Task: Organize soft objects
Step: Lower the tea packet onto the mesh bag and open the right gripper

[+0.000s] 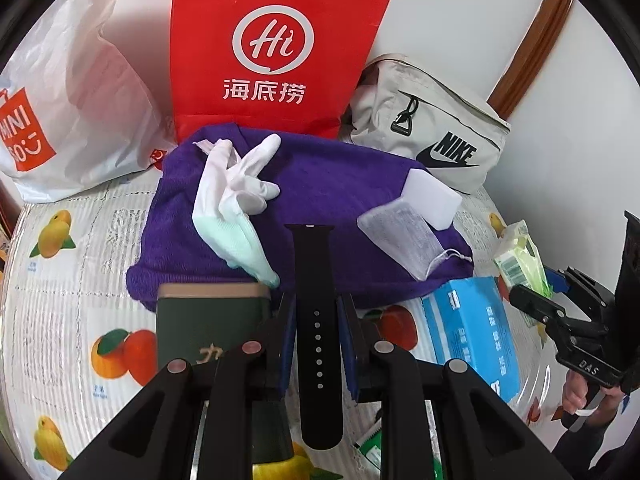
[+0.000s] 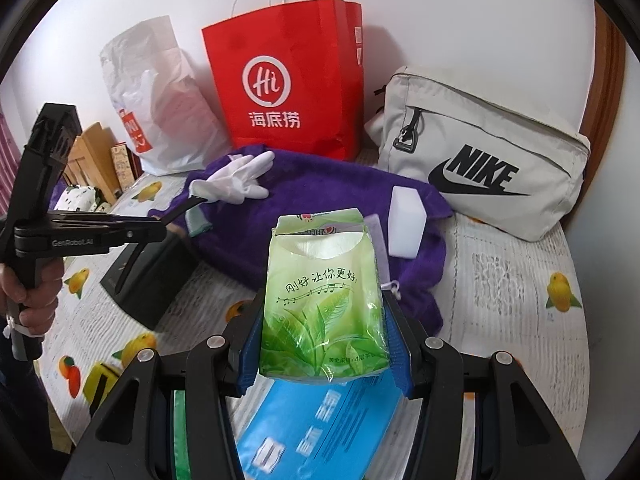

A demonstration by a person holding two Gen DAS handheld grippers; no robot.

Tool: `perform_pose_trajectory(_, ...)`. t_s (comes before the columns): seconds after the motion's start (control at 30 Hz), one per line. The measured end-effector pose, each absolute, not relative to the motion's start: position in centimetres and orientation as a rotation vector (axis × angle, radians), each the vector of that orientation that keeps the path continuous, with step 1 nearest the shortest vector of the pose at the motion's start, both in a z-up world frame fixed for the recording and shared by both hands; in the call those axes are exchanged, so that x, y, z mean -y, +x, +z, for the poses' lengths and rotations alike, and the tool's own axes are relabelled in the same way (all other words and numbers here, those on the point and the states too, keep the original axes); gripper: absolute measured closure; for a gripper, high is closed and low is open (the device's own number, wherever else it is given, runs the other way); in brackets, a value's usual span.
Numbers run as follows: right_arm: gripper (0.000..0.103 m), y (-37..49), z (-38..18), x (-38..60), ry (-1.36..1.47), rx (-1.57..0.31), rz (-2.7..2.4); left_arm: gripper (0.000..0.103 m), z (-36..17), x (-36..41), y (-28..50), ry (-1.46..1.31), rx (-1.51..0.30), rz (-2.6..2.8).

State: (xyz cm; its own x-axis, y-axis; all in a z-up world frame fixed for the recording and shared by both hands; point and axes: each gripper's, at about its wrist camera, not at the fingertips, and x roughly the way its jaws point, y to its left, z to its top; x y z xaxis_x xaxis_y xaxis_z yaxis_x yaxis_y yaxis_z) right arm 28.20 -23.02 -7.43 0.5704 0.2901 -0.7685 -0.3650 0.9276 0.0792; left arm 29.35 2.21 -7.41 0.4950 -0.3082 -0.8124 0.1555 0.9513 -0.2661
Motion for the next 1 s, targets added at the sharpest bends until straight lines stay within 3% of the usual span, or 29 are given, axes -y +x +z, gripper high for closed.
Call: perform_pose_trajectory(1.0,0.051,37.8,-11.4,22.1,-0.074,-0.950,0.367,0.083,-9.3,-2.6,38.9,-0.142,-1.037,-0.252)
